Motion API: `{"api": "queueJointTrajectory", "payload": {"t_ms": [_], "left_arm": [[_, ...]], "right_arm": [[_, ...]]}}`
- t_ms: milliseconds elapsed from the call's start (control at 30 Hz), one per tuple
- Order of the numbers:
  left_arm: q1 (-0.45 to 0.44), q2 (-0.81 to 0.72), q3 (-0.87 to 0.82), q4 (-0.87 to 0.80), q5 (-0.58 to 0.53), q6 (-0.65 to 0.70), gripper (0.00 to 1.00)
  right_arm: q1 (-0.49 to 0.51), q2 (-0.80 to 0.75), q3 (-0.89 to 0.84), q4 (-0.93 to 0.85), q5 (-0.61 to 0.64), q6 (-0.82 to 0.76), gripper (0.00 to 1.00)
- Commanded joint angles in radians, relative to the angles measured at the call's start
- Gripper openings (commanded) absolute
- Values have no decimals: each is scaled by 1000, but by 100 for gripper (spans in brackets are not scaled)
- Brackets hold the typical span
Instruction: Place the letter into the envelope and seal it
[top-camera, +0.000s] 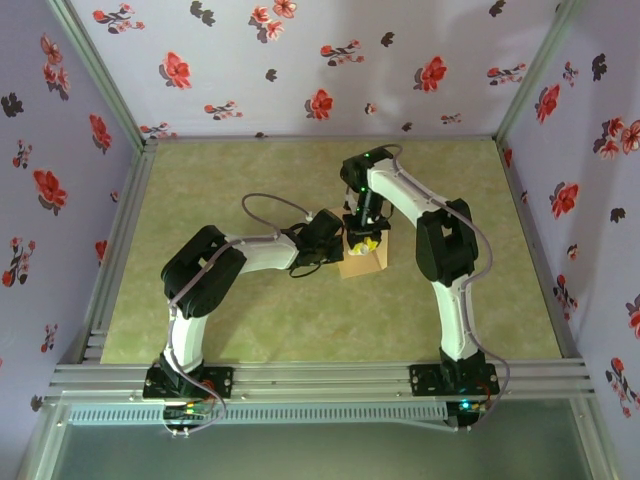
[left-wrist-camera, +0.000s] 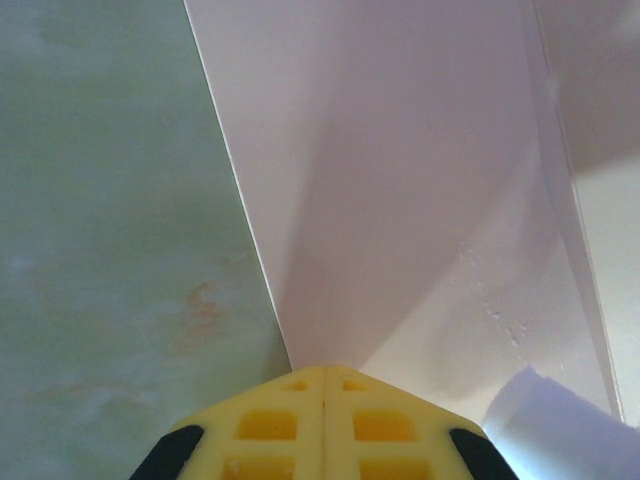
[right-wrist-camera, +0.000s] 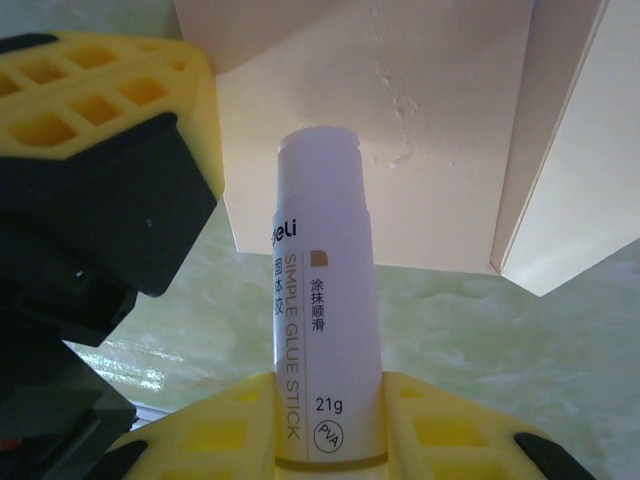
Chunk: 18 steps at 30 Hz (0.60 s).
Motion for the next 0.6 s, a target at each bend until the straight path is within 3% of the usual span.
{"api": "queueJointTrajectory", "payload": {"t_ms": [0,567], "left_arm": [[-19,49,-38,-81,10,19,0],[-21,47,-37,-77,9,30,0]], "right_arm": [[0,-2,-12,-64,14,-34,0],[-37,185,141,-91,48,-41,0]]}}
